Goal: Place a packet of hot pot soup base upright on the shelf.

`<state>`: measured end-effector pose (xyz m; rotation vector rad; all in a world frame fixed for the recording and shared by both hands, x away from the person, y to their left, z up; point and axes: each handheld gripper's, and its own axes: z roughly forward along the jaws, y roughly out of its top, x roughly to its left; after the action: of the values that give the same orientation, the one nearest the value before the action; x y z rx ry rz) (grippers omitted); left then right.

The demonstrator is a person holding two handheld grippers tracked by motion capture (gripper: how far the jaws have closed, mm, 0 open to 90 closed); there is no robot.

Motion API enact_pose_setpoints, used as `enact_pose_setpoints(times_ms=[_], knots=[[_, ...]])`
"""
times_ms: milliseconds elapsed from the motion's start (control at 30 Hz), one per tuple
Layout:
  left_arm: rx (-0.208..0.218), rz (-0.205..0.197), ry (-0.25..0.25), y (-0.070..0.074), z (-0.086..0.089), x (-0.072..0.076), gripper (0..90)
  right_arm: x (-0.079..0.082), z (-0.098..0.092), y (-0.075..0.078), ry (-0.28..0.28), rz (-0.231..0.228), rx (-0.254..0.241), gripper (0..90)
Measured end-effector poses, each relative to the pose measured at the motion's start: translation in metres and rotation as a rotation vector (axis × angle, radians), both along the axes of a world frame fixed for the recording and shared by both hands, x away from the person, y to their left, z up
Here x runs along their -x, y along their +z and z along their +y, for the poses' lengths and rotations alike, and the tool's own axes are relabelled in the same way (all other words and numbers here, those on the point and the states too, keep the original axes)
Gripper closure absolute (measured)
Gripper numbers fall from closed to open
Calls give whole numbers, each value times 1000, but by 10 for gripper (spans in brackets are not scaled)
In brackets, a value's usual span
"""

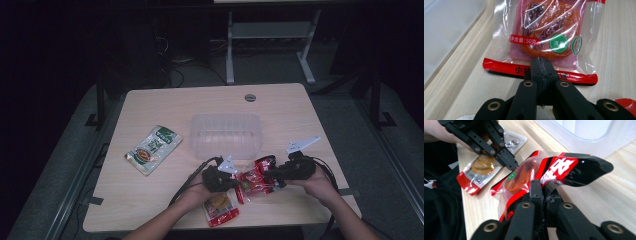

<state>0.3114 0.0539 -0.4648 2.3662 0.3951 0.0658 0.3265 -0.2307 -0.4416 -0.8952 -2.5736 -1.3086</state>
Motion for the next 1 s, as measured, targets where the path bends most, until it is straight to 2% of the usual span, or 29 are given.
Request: enact_pose_setpoints(times_ms=[233,367,400,467,733,1000], knots=[[2,1,-6,0,0,0,898,2,-1,3,40,8,-56,898],[4,4,-7,0,-1,0,898,4,1,7,60,5,-112,900],[7,5,-2,0,-1,0,898,4,1,8,68,-9,-135,900],[7,27,1,0,-1,0,898,4,2,11,74,-4,-164,900],[-10,15,-6,1,-2,1,897,6,3,17,83,-10,-201,900],[18,21,-5,9,2,1,896,9,7,27,79,-35,-219,900]])
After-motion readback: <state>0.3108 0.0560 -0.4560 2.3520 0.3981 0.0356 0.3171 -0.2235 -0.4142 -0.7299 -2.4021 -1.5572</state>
